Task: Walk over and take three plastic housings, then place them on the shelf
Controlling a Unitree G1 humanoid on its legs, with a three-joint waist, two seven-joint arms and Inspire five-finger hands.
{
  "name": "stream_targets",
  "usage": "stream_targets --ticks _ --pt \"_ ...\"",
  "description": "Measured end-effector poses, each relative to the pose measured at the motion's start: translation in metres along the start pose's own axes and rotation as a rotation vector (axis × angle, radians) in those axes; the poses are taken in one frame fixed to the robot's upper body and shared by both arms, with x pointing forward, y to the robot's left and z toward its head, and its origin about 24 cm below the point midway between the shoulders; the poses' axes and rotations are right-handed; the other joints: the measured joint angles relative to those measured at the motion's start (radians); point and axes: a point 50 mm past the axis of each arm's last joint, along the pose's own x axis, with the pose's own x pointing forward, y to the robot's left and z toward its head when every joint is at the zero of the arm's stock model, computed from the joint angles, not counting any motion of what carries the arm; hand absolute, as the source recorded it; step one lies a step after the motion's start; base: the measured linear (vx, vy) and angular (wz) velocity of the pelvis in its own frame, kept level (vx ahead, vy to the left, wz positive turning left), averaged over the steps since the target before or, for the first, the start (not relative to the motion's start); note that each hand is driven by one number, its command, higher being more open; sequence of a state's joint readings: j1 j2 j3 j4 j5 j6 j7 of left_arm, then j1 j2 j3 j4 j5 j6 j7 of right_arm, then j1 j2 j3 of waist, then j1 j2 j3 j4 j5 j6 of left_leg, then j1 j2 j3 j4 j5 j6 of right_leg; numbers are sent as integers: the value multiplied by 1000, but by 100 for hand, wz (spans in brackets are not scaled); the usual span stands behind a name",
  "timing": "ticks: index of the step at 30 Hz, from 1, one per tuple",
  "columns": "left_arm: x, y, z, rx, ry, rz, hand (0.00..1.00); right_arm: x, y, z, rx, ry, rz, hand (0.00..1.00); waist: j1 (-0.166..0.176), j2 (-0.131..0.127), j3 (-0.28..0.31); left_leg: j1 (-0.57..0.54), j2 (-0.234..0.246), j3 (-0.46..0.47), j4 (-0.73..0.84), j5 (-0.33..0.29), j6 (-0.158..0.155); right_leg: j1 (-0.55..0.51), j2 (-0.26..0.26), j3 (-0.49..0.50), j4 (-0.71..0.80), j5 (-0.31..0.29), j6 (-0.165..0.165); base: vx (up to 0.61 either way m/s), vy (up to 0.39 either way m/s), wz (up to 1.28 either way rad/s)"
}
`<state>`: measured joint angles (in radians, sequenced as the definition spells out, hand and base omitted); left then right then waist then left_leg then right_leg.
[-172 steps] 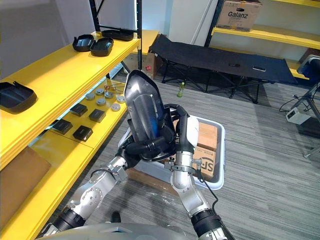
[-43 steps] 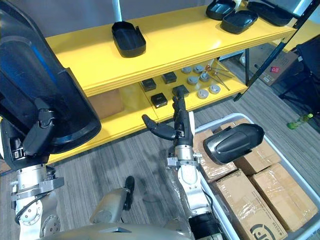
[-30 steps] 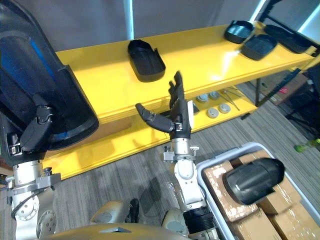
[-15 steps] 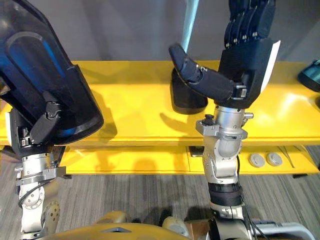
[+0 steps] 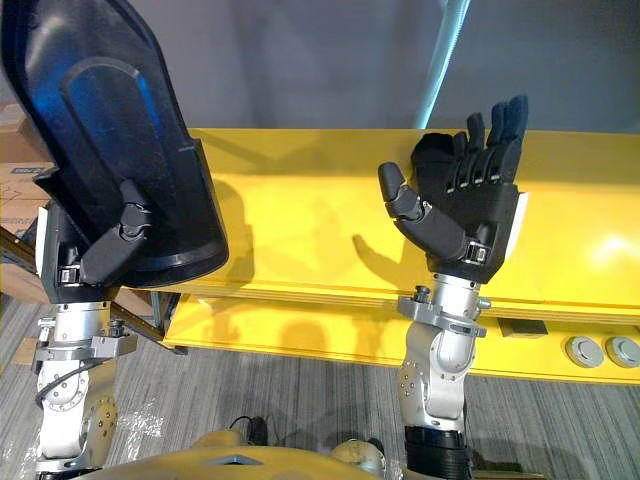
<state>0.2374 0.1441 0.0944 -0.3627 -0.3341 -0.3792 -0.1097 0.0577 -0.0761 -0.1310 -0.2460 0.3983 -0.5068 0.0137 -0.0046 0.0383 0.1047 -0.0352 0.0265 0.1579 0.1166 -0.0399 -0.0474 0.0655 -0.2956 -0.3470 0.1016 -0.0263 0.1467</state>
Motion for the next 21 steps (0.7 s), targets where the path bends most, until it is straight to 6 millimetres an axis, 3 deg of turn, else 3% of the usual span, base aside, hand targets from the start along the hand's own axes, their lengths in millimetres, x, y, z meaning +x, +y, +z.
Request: stream_targets --ticks 8,11,15,21 --pt "0 -25 -20 -108 165 -172 0 -5 -2 -4 -90 58 -7 100 -41 -15 -6 64 32 72 -119 37 -25 -6 45 65 -54 32 -10 -27 -21 -24" --pt "4 -34 -29 -145 210 -205 0 -9 -6 -5 -141 83 -7 100 -55 -20 -8 80 39 92 -130 48 -21 -11 55 85 -54 39 -17 17 -2 -26" --pt "15 -37 -40 -155 267 -165 0 -12 -14 -4 -167 99 -36 100 -84 -23 -11 111 38 123 -157 54 -21 -12 57 110 -55 49 -15 -2 21 -20" --pt "14 -33 -51 -153 367 -98 0 -25 -24 -4 -198 150 -73 100 -88 -27 -15 132 38 147 -197 59 -28 -20 64 136 -59 51 -13 -21 15 -13"
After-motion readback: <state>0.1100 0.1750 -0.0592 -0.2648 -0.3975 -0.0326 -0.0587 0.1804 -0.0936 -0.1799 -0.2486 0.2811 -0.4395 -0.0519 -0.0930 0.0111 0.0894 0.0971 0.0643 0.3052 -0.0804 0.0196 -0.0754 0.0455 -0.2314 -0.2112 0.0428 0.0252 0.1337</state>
